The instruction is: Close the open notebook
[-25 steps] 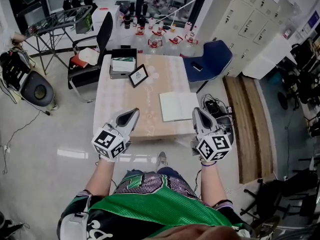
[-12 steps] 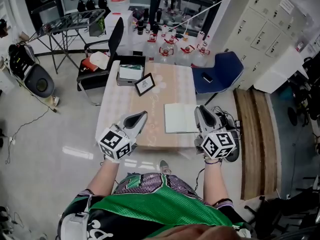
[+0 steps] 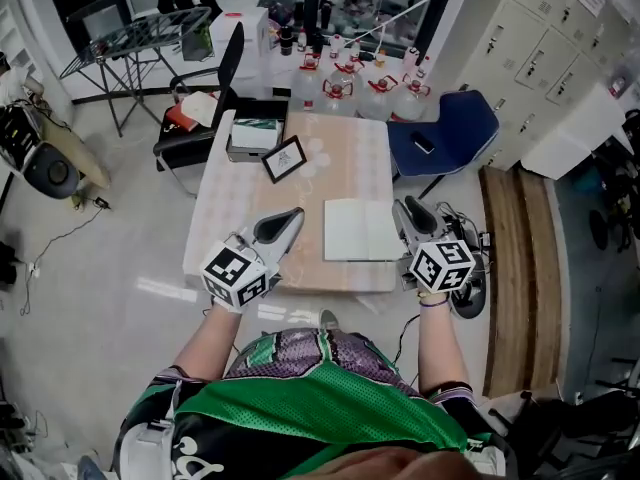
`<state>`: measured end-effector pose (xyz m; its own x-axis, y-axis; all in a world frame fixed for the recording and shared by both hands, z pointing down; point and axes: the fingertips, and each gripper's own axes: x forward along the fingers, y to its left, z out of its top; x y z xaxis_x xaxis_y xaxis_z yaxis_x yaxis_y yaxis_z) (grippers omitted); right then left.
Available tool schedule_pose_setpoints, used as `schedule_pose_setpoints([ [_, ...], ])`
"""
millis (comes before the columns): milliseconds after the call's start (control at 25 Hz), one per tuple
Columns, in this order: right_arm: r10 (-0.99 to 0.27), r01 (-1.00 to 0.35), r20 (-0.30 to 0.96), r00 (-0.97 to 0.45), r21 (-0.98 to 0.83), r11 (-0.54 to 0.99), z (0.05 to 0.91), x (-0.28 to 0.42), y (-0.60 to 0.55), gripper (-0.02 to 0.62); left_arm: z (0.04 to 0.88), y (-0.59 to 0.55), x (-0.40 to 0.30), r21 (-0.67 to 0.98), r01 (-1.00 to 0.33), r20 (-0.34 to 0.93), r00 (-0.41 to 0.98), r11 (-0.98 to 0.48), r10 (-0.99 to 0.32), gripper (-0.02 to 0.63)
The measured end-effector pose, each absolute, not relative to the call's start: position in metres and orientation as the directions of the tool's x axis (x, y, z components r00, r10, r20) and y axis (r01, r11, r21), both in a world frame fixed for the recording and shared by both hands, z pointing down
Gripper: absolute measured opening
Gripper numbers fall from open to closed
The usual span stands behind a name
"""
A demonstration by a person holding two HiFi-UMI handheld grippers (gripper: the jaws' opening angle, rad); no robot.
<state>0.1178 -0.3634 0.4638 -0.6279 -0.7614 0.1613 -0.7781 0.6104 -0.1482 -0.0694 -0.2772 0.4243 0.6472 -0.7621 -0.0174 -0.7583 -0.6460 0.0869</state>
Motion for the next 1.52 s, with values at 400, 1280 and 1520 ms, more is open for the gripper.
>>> schedule_pose_setpoints([
  [400,-0.739,-0.788,0.278,-0.614,-0.278,0.55,0.551,0.163,-0.4,0.103,0.445,-0.313,-0.023,0.073,-0.746,0.055,0.666,-0.663,-0.744,0.015],
  [1280,-0.582,-0.838,0.603,-0.545,-0.403,0.367,0.774,0.258,-0.442,0.104,0.484,-0.352,0.038,0.112,-0.778,0.185,0.627,-0.618,-0.757,0.015],
  [1520,-0.528,-0.83,0.64,-0.558,-0.44,0.343,0.814,0.272,-0.448,0.121,0.5,-0.359,0.053,0.141,-0.781,0.218,0.624,-0.608,-0.751,0.015],
])
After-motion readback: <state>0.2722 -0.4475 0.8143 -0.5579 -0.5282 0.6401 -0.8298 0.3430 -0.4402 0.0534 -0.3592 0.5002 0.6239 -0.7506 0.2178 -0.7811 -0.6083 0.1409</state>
